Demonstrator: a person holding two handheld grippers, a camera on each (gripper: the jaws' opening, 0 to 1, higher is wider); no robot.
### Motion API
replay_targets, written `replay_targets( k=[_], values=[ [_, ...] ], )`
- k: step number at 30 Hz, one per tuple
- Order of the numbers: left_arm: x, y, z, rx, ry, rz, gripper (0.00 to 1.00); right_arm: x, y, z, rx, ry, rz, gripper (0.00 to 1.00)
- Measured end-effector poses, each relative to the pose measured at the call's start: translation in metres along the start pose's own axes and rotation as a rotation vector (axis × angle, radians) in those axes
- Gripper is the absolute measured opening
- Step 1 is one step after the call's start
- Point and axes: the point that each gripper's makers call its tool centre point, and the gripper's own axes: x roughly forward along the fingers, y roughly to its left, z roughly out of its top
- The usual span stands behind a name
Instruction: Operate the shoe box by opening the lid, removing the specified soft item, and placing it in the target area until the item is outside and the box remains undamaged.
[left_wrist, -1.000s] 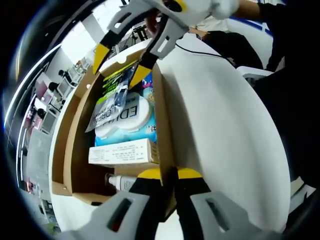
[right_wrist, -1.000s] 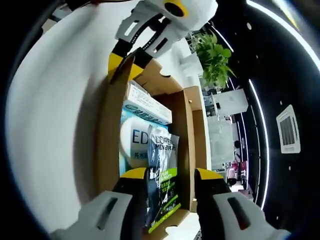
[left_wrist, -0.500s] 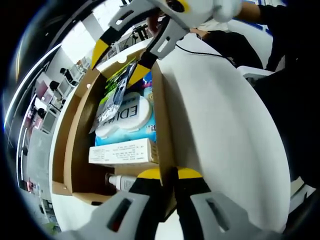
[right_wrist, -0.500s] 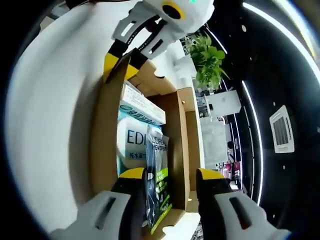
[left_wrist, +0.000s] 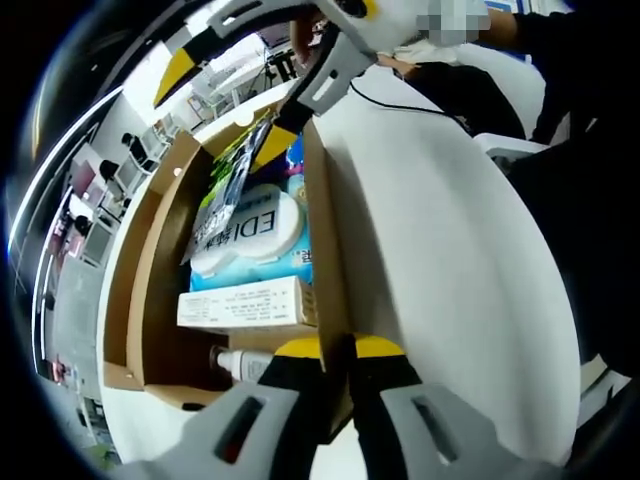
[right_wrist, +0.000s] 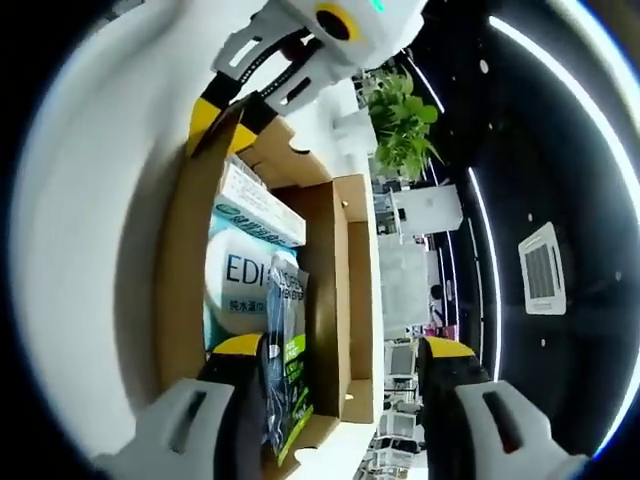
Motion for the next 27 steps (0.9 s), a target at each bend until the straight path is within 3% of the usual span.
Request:
replay_targets(
  k=[3, 8, 13, 20, 27],
  values=[
    [0.000, 0.000, 0.000, 0.000, 0.000, 0.000, 0.07, 0.000, -0.002, 0.000, -0.027, 0.005, -0.013, 0.64],
    [0.000, 0.000, 0.000, -0.001, -0.001, 0.000, 0.07, -0.002, -0.017, 0.001, -0.196, 0.037, -0.072, 0.60],
    [0.000, -0.001, 0.000, -0.002, 0.001, 0.001, 0.07, 0.005, -0.011, -0.006, -0.061, 0.037, -0.032, 0.62],
    [-0.001, 0.000, 0.000, -0.001, -0.001, -0.001, 0.07, 0.010, -0.005, -0.008, -0.089, 0.052, -0.038, 0.61],
    [-0.001, 0.000, 0.000, -0.005, 0.000, 0.002, 0.07, 0.011, -0.006, -0.008, -0.056, 0.065, -0.049, 0.61]
  ],
)
